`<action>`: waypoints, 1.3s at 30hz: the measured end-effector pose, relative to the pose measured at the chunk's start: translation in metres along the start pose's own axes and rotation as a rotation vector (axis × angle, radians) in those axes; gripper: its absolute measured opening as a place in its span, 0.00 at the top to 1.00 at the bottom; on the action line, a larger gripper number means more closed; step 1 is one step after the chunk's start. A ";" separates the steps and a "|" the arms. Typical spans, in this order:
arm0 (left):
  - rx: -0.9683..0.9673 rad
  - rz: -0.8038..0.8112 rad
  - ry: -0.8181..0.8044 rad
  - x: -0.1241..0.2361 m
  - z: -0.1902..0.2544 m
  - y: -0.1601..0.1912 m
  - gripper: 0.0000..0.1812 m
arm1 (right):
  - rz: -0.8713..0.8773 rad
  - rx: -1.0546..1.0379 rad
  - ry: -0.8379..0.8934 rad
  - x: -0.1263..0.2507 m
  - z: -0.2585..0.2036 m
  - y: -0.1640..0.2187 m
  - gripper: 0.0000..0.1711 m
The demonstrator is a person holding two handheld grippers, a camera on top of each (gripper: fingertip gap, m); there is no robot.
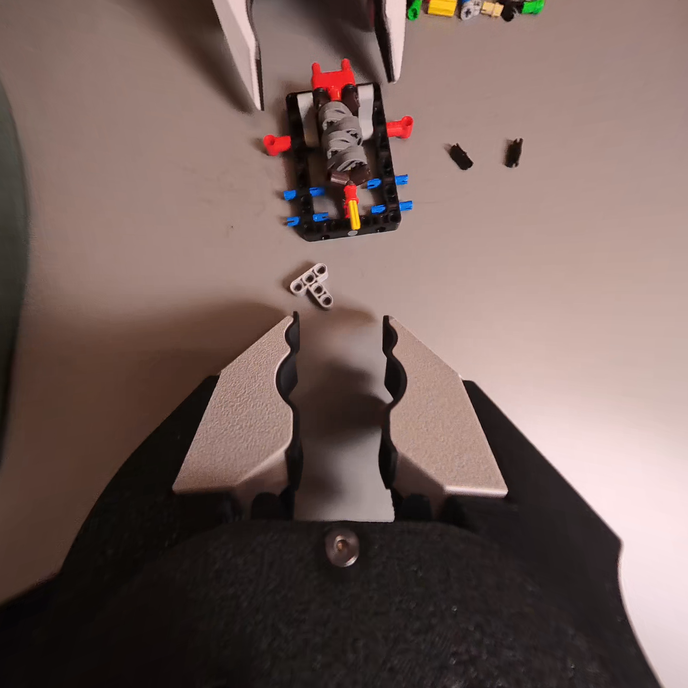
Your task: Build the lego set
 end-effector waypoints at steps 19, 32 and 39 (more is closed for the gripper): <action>-0.025 -0.027 -0.127 -0.015 -0.003 -0.013 0.67 | 0.055 0.014 0.047 0.001 0.001 0.005 0.82; 0.086 -0.018 -0.186 -0.016 -0.002 -0.012 0.68 | 0.041 -0.018 0.047 -0.001 0.001 0.002 0.83; 0.068 -0.029 -0.193 -0.013 0.002 -0.011 0.68 | -0.012 0.065 0.068 -0.006 -0.012 -0.007 0.78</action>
Point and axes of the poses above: each gripper's, where its closed fingertips meet, x back along the fingers, y out of its underside, z = x × y across the jaws, the point moved 8 cm from there along x, back along the fingers, and after that the axes turned 12 degrees about -z, right-handed, at the moved point
